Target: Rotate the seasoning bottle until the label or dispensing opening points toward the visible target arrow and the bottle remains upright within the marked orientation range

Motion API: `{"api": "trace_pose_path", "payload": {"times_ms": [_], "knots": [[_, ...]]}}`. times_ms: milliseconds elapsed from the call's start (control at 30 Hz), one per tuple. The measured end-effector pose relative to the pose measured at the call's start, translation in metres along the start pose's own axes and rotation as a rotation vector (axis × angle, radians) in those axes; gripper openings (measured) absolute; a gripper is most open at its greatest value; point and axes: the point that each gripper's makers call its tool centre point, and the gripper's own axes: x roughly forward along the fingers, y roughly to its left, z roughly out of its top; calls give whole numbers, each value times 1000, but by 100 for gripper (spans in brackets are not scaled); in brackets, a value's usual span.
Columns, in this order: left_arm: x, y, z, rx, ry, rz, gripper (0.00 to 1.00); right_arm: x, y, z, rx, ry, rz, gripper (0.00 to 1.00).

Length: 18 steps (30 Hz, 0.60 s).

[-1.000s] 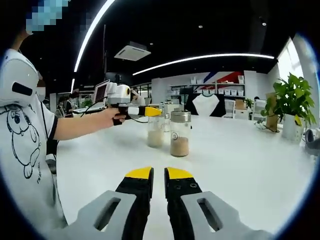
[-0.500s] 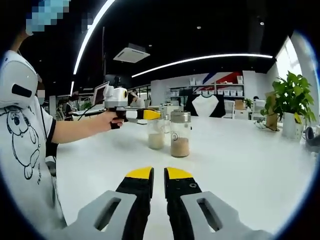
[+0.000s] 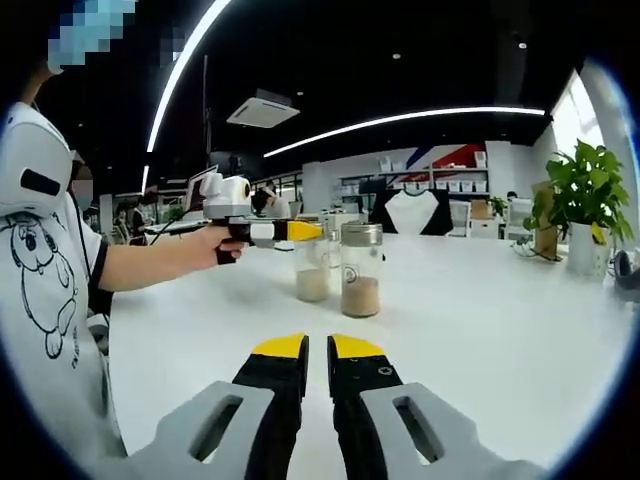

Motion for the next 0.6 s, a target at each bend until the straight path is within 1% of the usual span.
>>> {"api": "trace_pose_path", "payload": {"times_ms": [100,200,233,300,333,367,433,467,500,600], "knots": [[0,1,0,-6,-9,-8,41,0,-1,-2,-6,11,-4,5],[0,2,0,-6,-13,-36,41,-1,-1,-1,-2,9,-5,5],[1,-1,1,-4,-25,-80,41,-1,-2,-1,-2,8,-6,5],[1,-1,1,-15,-45,-118,41,-1,-2,-1,2,10,-8,5],[1,1,-1,-21,-44,-124,41,-1,-2,-1,4,10,-8,5],[1,0,-1,-30,-35,-154,41,0,-1,-1,3,11,-3,5],[1,1,-2,-22,-30,-161,41,0,1,-1,-1,16,3,4],[2,-2,-3,-9,-23,-191,41,1,1,-1,-4,17,3,4],[3,0,-2,-10,-22,-192,41,1,2,-1,-4,18,4,4],[4,-3,-4,-11,-19,-247,41,0,2,1,-3,13,3,4]]}}
